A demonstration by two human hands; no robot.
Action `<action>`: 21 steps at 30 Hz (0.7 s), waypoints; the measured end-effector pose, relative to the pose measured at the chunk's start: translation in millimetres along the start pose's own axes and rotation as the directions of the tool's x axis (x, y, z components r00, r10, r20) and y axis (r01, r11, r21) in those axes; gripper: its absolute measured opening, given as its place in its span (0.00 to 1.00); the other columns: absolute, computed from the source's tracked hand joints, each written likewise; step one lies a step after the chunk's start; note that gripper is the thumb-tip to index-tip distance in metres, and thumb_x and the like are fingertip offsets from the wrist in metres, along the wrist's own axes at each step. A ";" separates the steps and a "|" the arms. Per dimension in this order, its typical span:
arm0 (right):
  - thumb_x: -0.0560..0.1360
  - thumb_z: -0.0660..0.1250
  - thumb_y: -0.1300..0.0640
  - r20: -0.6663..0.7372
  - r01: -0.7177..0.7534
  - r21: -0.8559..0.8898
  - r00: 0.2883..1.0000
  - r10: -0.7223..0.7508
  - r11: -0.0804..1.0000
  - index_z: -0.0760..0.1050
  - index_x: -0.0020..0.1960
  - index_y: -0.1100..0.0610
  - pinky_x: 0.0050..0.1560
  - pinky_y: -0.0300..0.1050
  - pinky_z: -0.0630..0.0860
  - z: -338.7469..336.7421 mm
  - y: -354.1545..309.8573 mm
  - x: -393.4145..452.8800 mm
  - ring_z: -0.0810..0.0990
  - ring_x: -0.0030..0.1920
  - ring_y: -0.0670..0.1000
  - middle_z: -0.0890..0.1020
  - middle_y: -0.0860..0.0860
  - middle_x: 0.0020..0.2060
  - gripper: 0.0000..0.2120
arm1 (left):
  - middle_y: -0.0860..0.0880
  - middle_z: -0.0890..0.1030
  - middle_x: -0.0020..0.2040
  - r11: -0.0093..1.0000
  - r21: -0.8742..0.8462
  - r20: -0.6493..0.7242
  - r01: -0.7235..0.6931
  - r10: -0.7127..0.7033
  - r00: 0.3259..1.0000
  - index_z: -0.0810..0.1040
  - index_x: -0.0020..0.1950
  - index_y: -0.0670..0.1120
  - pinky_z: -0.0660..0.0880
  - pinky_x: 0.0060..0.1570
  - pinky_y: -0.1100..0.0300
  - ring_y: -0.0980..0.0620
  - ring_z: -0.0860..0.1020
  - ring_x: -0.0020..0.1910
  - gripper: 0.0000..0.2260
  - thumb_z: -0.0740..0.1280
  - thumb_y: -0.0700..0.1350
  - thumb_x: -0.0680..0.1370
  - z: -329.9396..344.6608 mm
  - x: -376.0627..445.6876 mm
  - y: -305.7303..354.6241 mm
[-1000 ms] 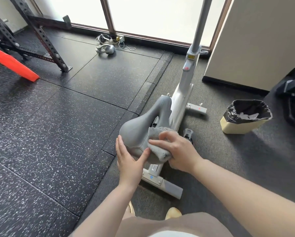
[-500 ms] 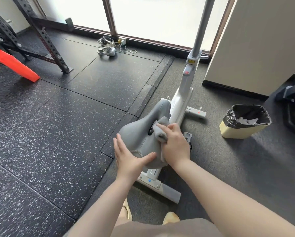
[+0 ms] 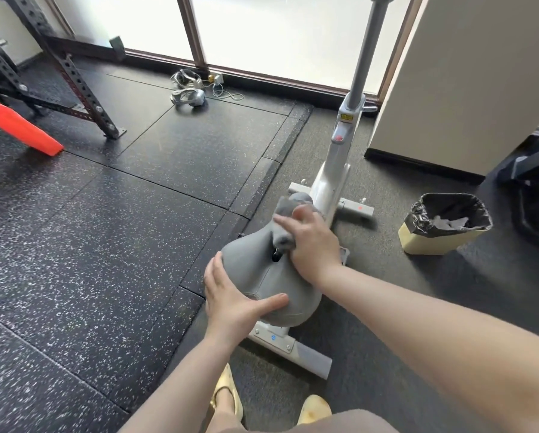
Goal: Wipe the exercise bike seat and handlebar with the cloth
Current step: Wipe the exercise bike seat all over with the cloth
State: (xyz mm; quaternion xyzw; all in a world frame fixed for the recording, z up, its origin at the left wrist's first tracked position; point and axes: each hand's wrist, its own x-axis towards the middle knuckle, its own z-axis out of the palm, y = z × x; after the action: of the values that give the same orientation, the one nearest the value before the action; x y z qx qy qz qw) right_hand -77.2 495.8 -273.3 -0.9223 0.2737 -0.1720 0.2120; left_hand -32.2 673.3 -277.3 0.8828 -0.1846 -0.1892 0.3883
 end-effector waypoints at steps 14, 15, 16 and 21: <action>0.70 0.58 0.63 0.357 -0.030 -0.071 0.933 0.053 0.997 0.78 0.49 0.48 0.45 0.48 0.69 -21.1 1.5 64.3 0.72 0.50 0.53 0.69 0.52 0.52 0.15 | 0.55 0.54 0.73 0.982 0.160 0.193 -0.098 0.066 0.979 0.48 0.73 0.55 0.58 0.72 0.50 0.54 0.54 0.74 0.64 0.73 0.72 0.44 -19.8 26.3 5.8; 0.70 0.56 0.64 0.412 -0.111 -0.098 0.900 0.142 0.989 0.75 0.42 0.49 0.45 0.49 0.68 -24.3 -0.5 81.4 0.72 0.48 0.54 0.68 0.53 0.50 0.13 | 0.55 0.54 0.73 0.983 0.156 0.199 -0.102 0.070 0.977 0.48 0.73 0.56 0.58 0.72 0.50 0.54 0.54 0.73 0.63 0.73 0.72 0.44 -20.0 26.1 5.7; 0.71 0.56 0.64 0.418 -0.200 -0.113 0.879 0.229 0.973 0.73 0.39 0.50 0.46 0.50 0.67 -24.5 -3.1 94.1 0.72 0.49 0.54 0.67 0.54 0.50 0.12 | 0.55 0.54 0.73 0.983 0.153 0.201 -0.105 0.073 0.977 0.48 0.73 0.55 0.58 0.72 0.51 0.54 0.54 0.73 0.63 0.73 0.72 0.44 -20.3 25.3 5.1; 0.73 0.61 0.60 -0.085 -0.555 0.065 0.825 0.559 0.829 0.74 0.59 0.48 0.49 0.49 0.72 2.9 -23.5 66.3 0.75 0.54 0.59 0.69 0.54 0.58 0.17 | 0.54 0.53 0.74 0.979 0.173 0.209 -0.111 0.074 0.975 0.47 0.74 0.54 0.57 0.72 0.50 0.53 0.53 0.74 0.63 0.71 0.73 0.45 -20.6 24.7 3.4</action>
State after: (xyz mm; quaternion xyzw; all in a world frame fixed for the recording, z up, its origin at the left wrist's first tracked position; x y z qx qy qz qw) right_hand -13.4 476.2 -251.1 -0.7885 0.5376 -0.1539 0.2561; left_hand -1.7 672.2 -266.5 0.8815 -0.2805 -0.2414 0.2931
